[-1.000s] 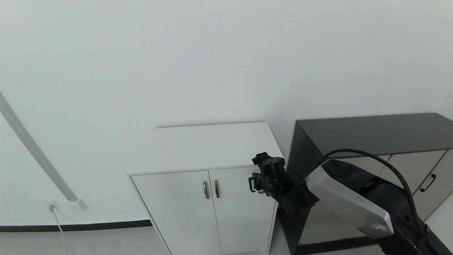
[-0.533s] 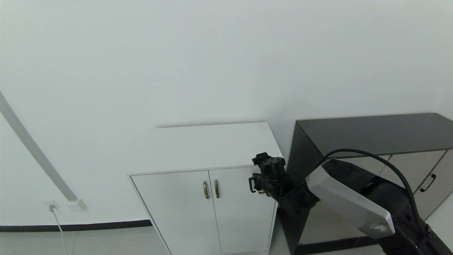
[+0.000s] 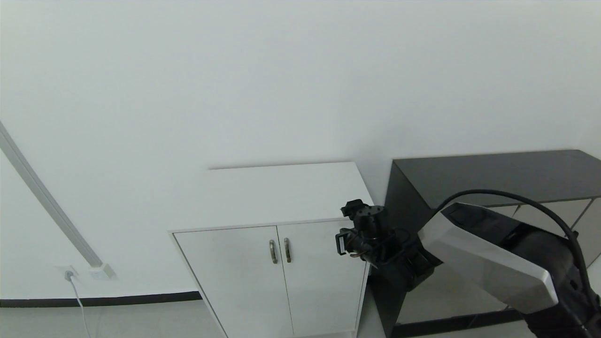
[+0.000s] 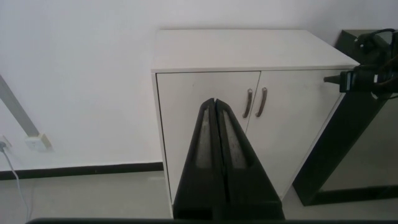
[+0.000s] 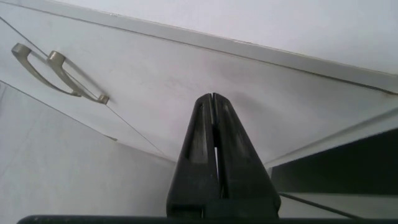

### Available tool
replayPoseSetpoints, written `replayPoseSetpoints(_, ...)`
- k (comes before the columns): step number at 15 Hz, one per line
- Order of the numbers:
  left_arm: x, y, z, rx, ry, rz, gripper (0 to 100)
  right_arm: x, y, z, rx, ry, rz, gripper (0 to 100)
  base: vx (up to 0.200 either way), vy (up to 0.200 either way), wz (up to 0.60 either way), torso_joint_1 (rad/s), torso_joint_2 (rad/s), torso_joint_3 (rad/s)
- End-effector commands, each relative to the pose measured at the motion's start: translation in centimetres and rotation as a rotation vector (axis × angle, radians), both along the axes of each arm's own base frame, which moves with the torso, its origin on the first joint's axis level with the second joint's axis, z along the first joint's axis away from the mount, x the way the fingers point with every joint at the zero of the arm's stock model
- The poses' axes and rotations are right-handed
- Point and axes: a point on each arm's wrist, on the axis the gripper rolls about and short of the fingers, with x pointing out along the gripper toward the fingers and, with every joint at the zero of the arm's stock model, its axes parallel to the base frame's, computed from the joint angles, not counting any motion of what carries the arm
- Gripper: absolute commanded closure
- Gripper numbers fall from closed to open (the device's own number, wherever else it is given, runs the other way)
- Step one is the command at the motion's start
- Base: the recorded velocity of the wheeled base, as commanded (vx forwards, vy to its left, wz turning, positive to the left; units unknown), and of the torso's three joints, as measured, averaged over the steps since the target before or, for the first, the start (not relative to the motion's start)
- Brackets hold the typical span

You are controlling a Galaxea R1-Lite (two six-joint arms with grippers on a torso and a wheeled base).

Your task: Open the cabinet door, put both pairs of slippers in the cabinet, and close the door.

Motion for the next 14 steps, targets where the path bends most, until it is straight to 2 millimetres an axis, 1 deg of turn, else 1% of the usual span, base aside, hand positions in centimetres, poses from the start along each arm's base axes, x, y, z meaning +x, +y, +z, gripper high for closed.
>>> replayPoseSetpoints(1, 0.0, 0.0, 0.0, -0.002, 0.001, 0.001, 100, -0.7, -1.5, 2.8, 0.019, -0.028, -0.018, 100, 0.000, 0.000, 0.00, 0.000, 0.00, 0.000)
replayPoseSetpoints(2, 0.0, 0.0, 0.0, -0.002, 0.001, 0.001, 100, -1.0, -2.2, 3.7, 0.023, -0.033, -0.027, 100, 0.000, 0.000, 0.00, 0.000, 0.00, 0.000)
replayPoseSetpoints(4, 0.0, 0.0, 0.0, -0.002, 0.001, 0.001, 100, -2.3, -4.4, 5.8, 0.028, -0.044, -0.055, 100, 0.000, 0.000, 0.00, 0.000, 0.00, 0.000)
replayPoseSetpoints(6, 0.0, 0.0, 0.0, -0.002, 0.001, 0.001, 100, -3.9, -6.6, 7.1, 0.030, -0.054, -0.086, 100, 0.000, 0.000, 0.00, 0.000, 0.00, 0.000)
replayPoseSetpoints(7, 0.0, 0.0, 0.0, -0.002, 0.001, 0.001, 100, -5.1, -8.3, 7.7, 0.018, -0.060, -0.134, 100, 0.000, 0.000, 0.00, 0.000, 0.00, 0.000)
replayPoseSetpoints(9, 0.0, 0.0, 0.0, -0.002, 0.001, 0.001, 100, -6.9, -10.7, 8.7, 0.012, -0.072, -0.191, 100, 0.000, 0.000, 0.00, 0.000, 0.00, 0.000)
replayPoseSetpoints(10, 0.0, 0.0, 0.0, -0.002, 0.001, 0.001, 100, -8.2, -12.5, 9.3, 0.010, -0.072, -0.219, 100, 0.000, 0.000, 0.00, 0.000, 0.00, 0.000)
replayPoseSetpoints(11, 0.0, 0.0, 0.0, -0.002, 0.001, 0.001, 100, -9.1, -13.8, 9.8, 0.011, -0.072, -0.243, 100, 0.000, 0.000, 0.00, 0.000, 0.00, 0.000)
replayPoseSetpoints(12, 0.0, 0.0, 0.0, -0.002, 0.001, 0.001, 100, -9.7, -14.6, 10.0, 0.009, -0.071, -0.258, 100, 0.000, 0.000, 0.00, 0.000, 0.00, 0.000)
replayPoseSetpoints(13, 0.0, 0.0, 0.0, -0.002, 0.001, 0.000, 100, -11.5, -16.7, 10.7, 0.007, -0.072, -0.303, 100, 0.000, 0.000, 0.00, 0.000, 0.00, 0.000)
replayPoseSetpoints(14, 0.0, 0.0, 0.0, -0.002, 0.001, 0.001, 100, -12.7, -18.0, 11.3, 0.008, -0.079, -0.330, 100, 0.000, 0.000, 0.00, 0.000, 0.00, 0.000)
